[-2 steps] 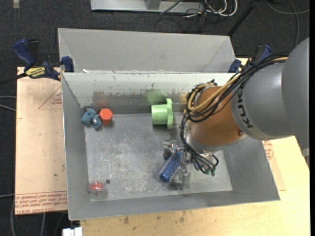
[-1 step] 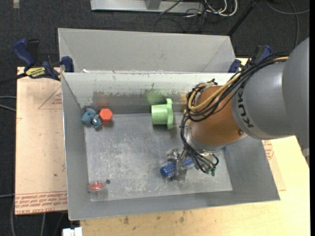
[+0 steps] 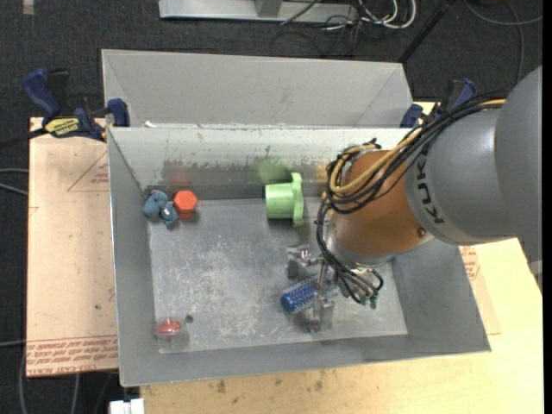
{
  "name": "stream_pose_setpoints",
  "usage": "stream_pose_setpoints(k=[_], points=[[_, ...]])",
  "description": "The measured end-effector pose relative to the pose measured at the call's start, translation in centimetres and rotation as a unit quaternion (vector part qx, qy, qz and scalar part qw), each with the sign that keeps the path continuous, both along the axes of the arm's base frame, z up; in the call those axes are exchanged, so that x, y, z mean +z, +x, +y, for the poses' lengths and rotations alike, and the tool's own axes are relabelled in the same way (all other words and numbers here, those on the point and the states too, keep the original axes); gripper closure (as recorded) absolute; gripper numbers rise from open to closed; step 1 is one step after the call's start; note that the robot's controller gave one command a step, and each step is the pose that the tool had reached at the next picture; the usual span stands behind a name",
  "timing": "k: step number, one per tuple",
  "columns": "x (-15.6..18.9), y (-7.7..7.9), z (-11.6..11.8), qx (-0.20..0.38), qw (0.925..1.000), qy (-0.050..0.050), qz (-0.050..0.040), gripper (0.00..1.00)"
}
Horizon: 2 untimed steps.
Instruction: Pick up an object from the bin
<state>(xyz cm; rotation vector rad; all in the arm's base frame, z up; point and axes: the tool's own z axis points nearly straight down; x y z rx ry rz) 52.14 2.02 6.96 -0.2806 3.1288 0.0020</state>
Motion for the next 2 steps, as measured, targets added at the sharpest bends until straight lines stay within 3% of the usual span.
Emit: stream_pose_setpoints(k=[1, 2], points=[[0.0, 0.0, 0.0, 0.0, 1.0, 0.0, 0.0003, 1.0], [14.8, -1.9, 1.4, 0.026, 0.9997, 0.0, -0.0041, 1.0]])
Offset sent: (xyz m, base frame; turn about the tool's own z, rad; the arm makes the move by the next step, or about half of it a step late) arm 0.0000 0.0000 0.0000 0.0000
